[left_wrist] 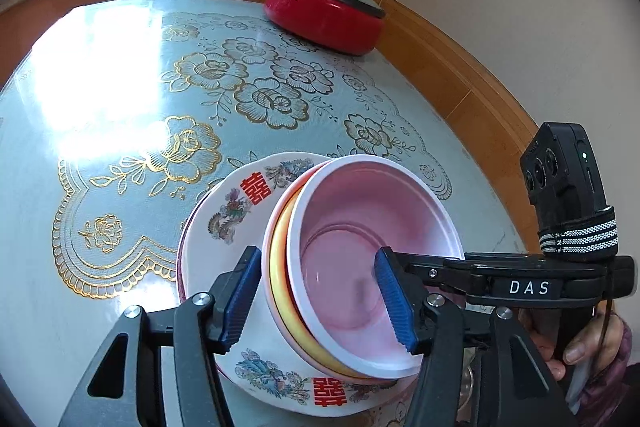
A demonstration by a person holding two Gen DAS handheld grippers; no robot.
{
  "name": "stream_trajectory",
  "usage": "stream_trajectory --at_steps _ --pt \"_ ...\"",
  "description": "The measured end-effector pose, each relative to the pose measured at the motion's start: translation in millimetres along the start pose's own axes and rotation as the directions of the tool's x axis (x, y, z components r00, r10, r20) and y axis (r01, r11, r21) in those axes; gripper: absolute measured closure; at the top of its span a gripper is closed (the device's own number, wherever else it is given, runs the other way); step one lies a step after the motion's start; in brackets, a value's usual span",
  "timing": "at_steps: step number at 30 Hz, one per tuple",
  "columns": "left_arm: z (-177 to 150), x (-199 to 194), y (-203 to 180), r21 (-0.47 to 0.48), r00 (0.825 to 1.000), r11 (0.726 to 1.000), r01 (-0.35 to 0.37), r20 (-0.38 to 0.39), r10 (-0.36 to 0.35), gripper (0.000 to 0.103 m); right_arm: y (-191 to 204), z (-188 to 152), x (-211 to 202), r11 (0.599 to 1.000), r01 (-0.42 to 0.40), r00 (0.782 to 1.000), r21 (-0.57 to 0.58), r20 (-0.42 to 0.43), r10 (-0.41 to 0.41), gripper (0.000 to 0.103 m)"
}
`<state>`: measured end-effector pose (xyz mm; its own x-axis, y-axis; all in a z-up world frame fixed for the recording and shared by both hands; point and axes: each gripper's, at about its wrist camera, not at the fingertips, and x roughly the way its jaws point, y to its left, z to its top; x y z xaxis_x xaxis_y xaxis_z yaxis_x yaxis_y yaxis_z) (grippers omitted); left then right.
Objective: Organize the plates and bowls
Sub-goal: 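Lower the nested bowls onto the red-character plate stack with the right tool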
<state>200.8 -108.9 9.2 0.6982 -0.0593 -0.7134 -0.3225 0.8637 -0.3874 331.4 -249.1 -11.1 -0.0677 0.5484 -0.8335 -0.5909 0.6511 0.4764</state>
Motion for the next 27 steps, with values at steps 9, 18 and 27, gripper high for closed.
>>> stream_trajectory --at_steps 9,18,27 --pt "-0.7 -9.3 4.1 -0.05 0.997 0.997 -0.06 0.049 0.062 0.043 -3.8 1.6 -3.9 0.999 -0.029 1.0 -0.027 -0.005 0.029 0.067" --pt "-4.3 -6.8 6.1 -0.046 0.996 0.996 -0.077 0.038 0.078 0.044 -1.6 1.1 -6.0 0.999 -0.037 0.999 -0.031 0.023 0.038 0.067" --pt "1.3 -9.5 5.8 0.051 0.999 0.998 -0.042 0.031 0.041 0.044 5.5 -5.8 -12.7 0.994 -0.068 0.985 0.088 0.164 0.053 0.062"
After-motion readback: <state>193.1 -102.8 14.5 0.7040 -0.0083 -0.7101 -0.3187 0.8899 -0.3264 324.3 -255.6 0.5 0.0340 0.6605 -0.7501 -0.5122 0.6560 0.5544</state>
